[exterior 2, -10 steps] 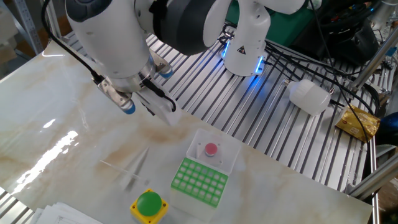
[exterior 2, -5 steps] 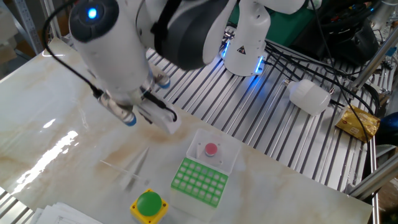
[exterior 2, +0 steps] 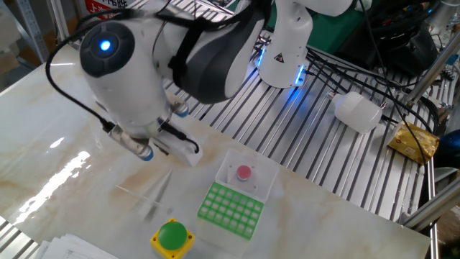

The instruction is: Insert a large pipette tip into the holder for large pipette tips

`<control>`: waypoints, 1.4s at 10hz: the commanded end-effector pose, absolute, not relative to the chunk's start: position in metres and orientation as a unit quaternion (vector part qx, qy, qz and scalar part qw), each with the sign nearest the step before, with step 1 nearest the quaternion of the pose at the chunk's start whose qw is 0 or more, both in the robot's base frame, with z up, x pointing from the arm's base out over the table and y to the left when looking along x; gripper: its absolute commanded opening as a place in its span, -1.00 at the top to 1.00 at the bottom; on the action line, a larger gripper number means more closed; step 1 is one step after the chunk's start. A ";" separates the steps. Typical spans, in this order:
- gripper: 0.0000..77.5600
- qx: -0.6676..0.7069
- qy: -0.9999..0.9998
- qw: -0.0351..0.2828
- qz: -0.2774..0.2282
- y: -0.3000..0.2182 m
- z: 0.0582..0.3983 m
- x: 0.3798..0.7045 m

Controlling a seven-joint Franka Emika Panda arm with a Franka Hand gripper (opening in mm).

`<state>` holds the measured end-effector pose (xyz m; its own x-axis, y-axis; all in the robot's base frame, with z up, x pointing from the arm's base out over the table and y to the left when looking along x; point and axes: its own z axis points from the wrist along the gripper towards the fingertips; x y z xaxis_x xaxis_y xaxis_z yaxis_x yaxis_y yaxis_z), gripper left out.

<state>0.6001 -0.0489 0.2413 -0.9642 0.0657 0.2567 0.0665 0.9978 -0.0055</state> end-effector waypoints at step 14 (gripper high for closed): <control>1.00 -0.015 -0.995 0.101 -0.010 -0.060 0.170 0.641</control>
